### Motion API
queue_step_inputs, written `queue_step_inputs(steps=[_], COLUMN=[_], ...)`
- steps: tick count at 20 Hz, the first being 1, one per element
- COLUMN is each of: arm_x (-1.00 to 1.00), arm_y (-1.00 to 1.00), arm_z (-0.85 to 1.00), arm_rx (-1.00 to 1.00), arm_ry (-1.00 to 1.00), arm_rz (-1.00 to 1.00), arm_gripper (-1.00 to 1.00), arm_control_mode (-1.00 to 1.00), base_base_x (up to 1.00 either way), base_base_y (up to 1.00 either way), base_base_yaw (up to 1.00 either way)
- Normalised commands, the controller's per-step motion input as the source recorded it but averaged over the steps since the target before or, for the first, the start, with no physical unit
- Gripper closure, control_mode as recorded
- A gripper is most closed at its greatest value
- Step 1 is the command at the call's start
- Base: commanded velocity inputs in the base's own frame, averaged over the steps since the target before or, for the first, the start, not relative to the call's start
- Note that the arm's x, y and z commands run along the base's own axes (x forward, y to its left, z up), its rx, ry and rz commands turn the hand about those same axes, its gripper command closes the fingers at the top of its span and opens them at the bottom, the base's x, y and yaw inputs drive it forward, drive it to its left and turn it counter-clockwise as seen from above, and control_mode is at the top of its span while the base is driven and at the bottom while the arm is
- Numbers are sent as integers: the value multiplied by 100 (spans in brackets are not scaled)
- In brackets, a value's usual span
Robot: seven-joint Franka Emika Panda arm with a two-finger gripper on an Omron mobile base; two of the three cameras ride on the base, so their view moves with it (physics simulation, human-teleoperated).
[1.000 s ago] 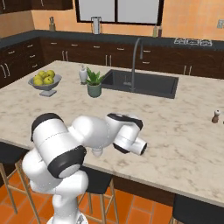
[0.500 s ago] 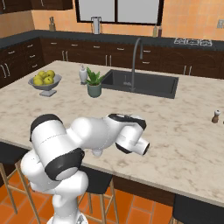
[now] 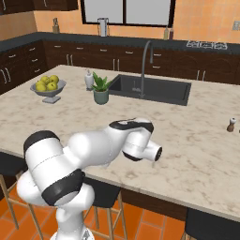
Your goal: Take a straw from the drawer in front and place it inside the glass cup on the dining counter.
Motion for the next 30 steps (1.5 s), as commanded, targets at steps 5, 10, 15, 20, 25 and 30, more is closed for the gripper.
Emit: queue_step_inputs(steps=[5,10,15,20,25,30], arm_x=[0,-11,-69,-20,1,-58], arm_y=[0,3,0,10,29,4], arm_z=[-4,-13,0,0,0,0], arm_rx=[-14,-4,-8,-13,-12,-15], arm_ry=[7,19,6,11,17,6], arm_rz=[-4,0,-2,-3,0,-2], arm_gripper=[-100,-100,-100,-100,-100,-100], arm_control_mode=[-100,-100,-100,-100,-100,-100], base_base_x=[0,0,0,0,0,0], base_base_y=[0,0,0,0,0,0], base_base_yaw=[0,0,0,0,0,0])
